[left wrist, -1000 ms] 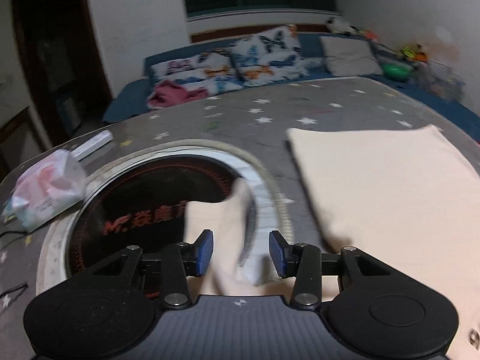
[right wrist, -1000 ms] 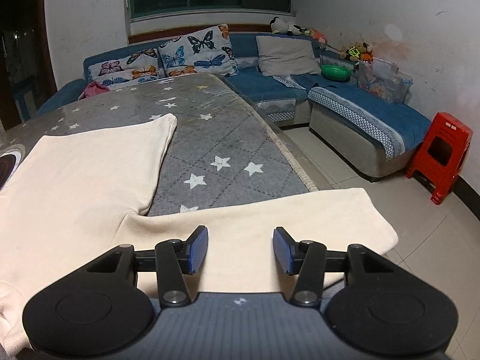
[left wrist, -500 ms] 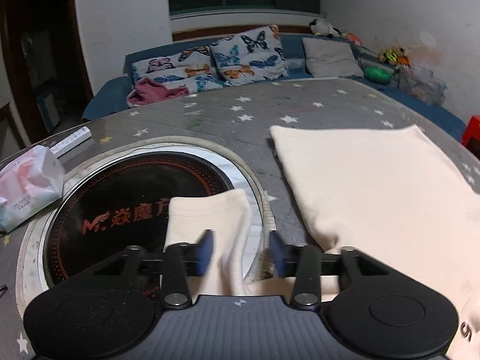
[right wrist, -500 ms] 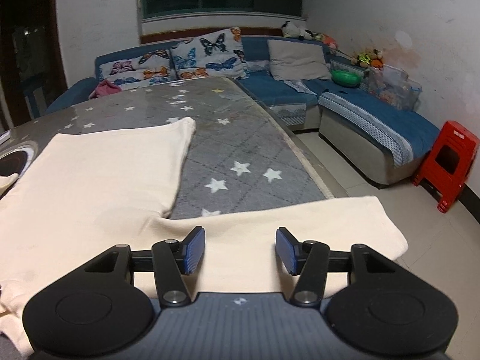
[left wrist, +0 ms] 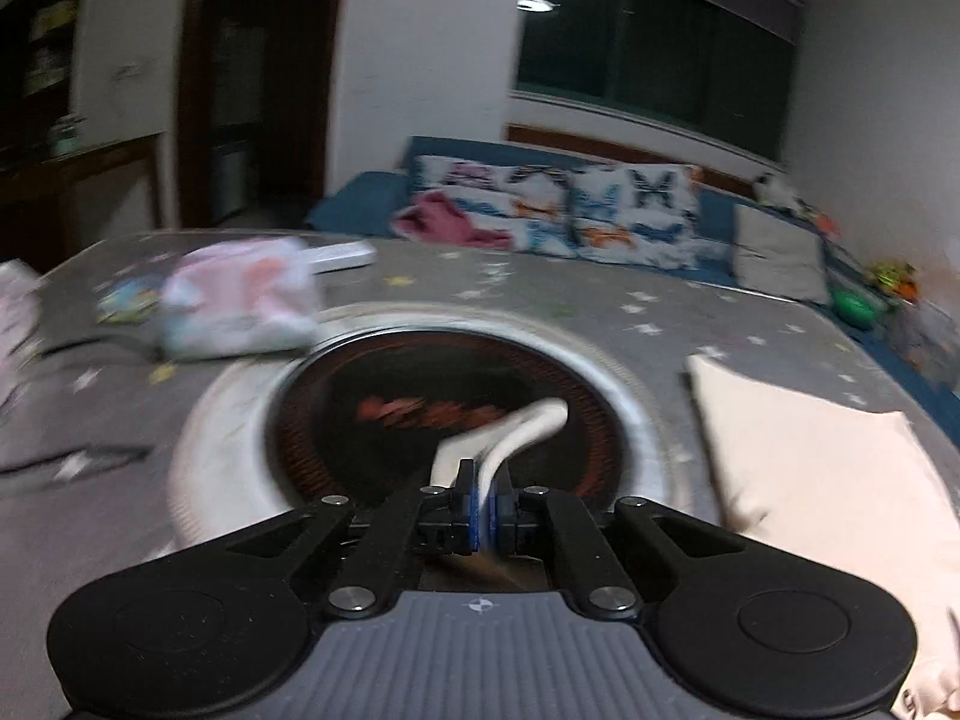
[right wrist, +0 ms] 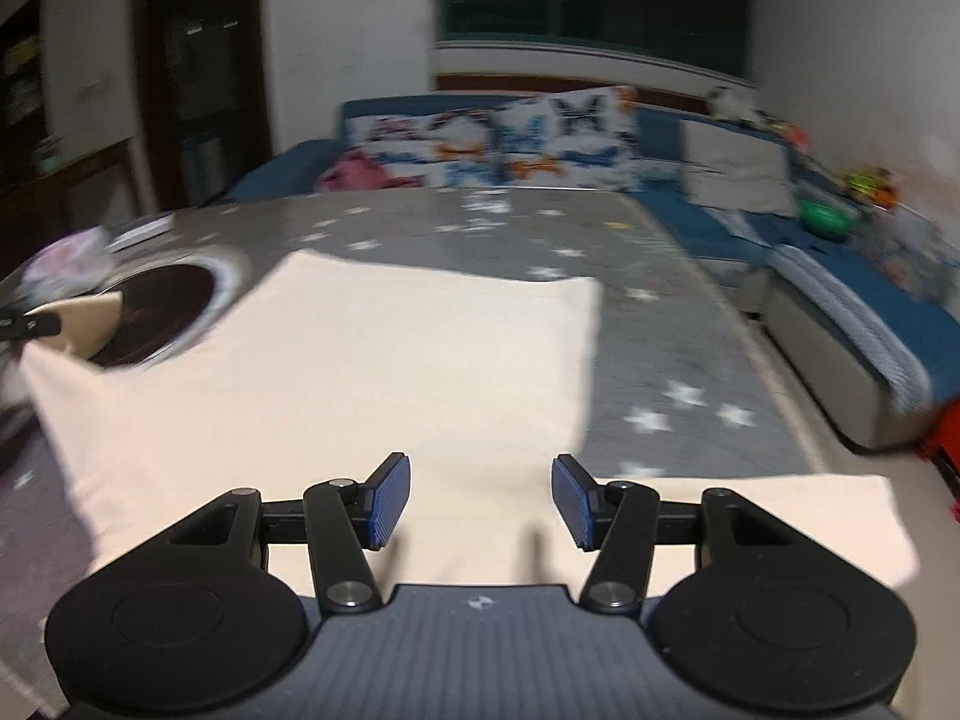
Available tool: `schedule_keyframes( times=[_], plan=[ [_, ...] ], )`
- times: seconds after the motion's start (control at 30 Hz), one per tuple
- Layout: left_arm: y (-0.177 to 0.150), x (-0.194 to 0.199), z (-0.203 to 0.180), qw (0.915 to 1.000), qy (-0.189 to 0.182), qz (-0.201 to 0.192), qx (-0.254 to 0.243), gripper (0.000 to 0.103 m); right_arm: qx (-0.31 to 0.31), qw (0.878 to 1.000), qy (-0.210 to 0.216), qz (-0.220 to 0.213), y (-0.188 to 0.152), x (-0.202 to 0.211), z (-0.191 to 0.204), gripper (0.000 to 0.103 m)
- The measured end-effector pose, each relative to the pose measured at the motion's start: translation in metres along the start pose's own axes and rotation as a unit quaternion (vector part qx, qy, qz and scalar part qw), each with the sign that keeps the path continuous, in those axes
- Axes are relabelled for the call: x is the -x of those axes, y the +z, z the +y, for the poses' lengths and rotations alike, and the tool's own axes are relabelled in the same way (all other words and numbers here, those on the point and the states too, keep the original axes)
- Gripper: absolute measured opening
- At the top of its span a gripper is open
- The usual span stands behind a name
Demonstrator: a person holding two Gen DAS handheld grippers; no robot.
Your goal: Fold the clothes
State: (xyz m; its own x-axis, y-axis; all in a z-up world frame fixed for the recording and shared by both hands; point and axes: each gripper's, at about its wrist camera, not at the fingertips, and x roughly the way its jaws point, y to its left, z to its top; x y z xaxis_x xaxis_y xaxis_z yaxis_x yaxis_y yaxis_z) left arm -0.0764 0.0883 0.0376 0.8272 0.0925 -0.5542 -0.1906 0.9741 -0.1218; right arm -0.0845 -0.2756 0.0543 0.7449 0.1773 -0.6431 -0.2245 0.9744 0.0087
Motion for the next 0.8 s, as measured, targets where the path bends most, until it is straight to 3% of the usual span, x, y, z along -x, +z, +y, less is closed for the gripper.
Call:
schedule_keyframes(
  times=[0.13, 0.23, 0.3, 0.37, 0.47, 0.5, 0.6, 0.8],
  plan=[
    [-0.014, -0.001, 0.012, 0.9993, 0.015, 0.032, 0.014, 0.008, 0.041, 0.998, 0.037, 0.011, 0.000, -0.005, 0.027, 0.053],
    [-0.015, -0.002, 0.018, 0.9985, 0.033, 0.037, 0.024, 0.019, 0.067, 0.996, 0.054, 0.017, -0.003, -0.007, 0.044, 0.053],
    [-0.012, -0.001, 0.021, 0.9987, 0.035, 0.029, 0.021, 0.045, 0.078, 0.995, 0.067, 0.020, -0.003, -0.008, 0.050, 0.053],
    [-0.007, -0.003, 0.021, 0.9991, 0.033, 0.021, 0.013, 0.051, 0.088, 0.993, 0.075, 0.022, -0.004, -0.008, 0.057, 0.053],
    [-0.005, -0.012, 0.024, 0.9990, 0.036, 0.026, 0.007, 0.044, 0.102, 0.991, 0.088, 0.023, -0.004, -0.008, 0.069, 0.053],
    [-0.005, -0.015, 0.026, 0.9988, 0.038, 0.031, 0.008, 0.031, 0.106, 0.990, 0.093, 0.024, -0.004, -0.008, 0.072, 0.053],
    [-0.010, -0.023, 0.031, 0.9980, 0.041, 0.048, 0.011, 0.007, 0.119, 0.986, 0.109, 0.026, -0.006, -0.010, 0.083, 0.053],
    [-0.016, -0.021, 0.038, 0.9966, 0.075, 0.032, -0.007, 0.003, 0.154, 0.978, 0.136, 0.043, -0.012, -0.015, 0.103, 0.053]
  ],
)
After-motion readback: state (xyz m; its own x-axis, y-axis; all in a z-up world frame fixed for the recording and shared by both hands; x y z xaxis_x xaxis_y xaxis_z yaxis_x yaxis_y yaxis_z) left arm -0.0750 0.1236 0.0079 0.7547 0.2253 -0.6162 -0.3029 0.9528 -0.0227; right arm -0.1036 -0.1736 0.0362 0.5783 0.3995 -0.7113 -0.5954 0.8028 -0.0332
